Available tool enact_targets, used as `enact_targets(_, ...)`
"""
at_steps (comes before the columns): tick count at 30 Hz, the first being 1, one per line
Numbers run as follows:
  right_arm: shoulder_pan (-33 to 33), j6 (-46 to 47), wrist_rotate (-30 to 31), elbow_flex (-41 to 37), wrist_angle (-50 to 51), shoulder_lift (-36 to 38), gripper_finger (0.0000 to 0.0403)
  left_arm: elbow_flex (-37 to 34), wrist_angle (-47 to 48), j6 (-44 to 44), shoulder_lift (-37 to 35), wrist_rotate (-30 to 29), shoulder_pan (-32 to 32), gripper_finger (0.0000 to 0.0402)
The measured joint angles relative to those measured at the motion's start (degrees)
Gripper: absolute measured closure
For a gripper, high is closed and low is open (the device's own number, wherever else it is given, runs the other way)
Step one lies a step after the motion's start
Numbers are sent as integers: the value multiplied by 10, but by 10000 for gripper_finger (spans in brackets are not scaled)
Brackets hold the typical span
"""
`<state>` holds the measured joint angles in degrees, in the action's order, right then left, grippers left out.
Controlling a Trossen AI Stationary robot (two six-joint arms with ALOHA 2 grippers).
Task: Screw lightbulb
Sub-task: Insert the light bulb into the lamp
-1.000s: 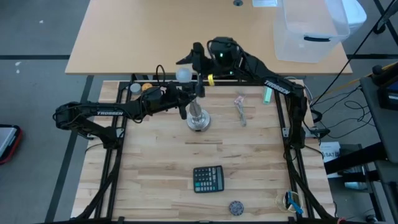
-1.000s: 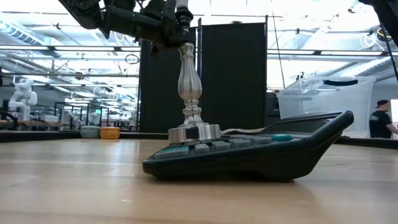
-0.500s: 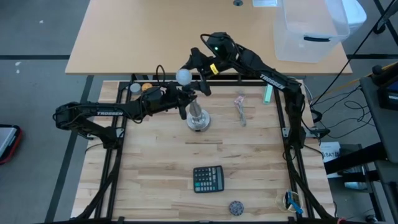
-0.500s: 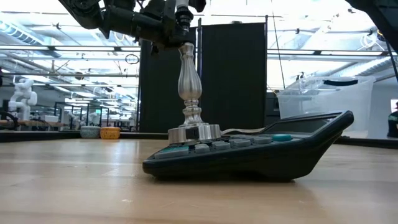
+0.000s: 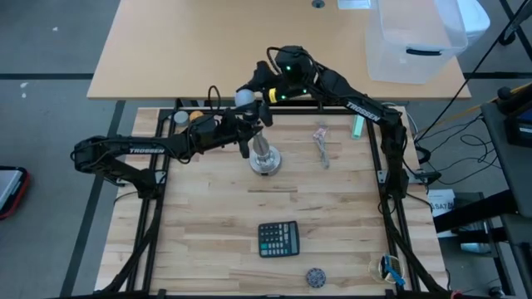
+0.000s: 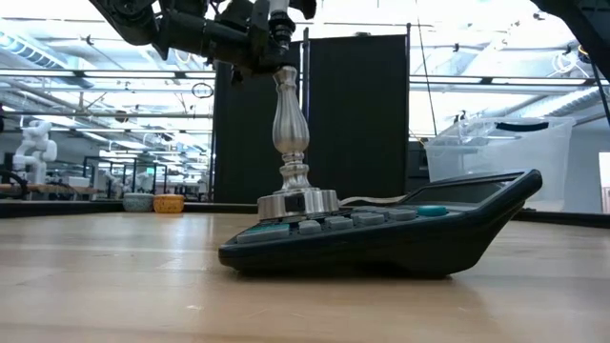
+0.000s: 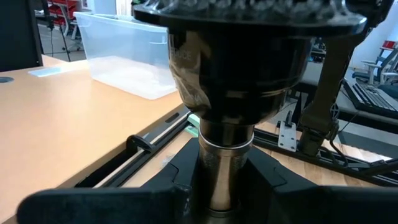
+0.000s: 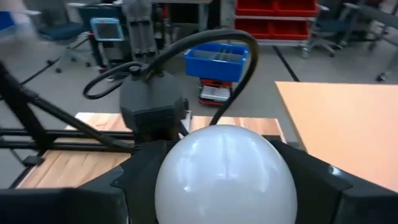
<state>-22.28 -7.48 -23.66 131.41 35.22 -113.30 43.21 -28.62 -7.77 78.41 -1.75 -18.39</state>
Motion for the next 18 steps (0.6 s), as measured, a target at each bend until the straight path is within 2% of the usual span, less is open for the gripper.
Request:
enact_targets(4,14,30,52,0,3,1,143,0,0,0,0,-1,0,328)
enact_targets(8,38,56,131,1,3,2,139,0,0,-1,0,-4,0,328)
enact_targets(18,114,130,392,0,-3,0,132,0,0,1,0,-4,0,328)
